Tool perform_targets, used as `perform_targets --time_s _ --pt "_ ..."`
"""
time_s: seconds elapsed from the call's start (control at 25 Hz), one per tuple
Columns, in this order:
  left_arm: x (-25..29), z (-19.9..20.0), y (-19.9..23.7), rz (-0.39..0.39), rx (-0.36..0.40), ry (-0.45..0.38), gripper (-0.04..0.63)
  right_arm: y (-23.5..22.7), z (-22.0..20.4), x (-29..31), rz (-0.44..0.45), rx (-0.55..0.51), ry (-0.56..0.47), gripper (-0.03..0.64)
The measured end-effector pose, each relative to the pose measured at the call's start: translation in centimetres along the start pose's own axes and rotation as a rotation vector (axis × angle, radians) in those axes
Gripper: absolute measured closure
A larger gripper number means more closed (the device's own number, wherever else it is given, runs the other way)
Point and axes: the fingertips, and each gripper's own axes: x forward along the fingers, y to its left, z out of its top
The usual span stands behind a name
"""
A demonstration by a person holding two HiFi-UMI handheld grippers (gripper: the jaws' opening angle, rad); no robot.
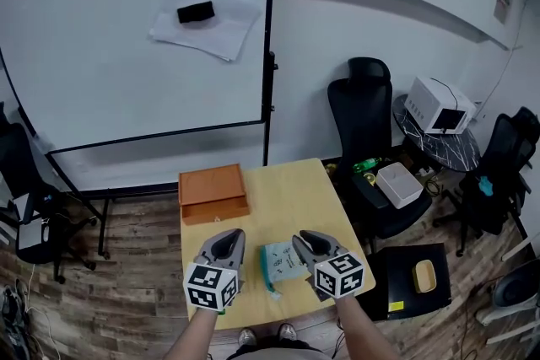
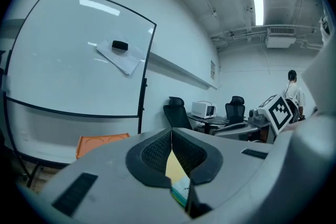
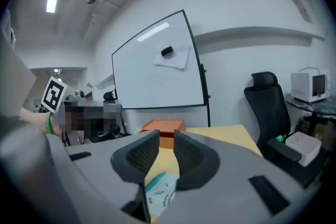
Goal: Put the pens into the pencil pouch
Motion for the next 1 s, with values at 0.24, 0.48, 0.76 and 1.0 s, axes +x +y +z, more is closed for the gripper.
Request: perform_targets --time_s 0.24,0.48,0.76,1.0 --pt "-0.4 3.9 0.8 0.055 0.046 -0.091 0.581 -1.5 7.2 -2.0 -0.084 -0.106 -0.168 0.601" --pt "-0.8 6.6 0.8 0.059 0.081 -0.147 0.581 -1.5 11.0 -3.6 -0.099 -0.167 -0.259 0.617" --pt "-1.3 8.7 0.5 0.058 0.114 -0.18 0.581 -2.1 12.1 -3.9 -0.126 -0.216 -0.257 0.617" --pt "-1.5 8.7 1.0 0.069 0.111 -0.178 0.581 -2.2 12.1 -3.9 -0.13 -0.22 -0.252 0.617"
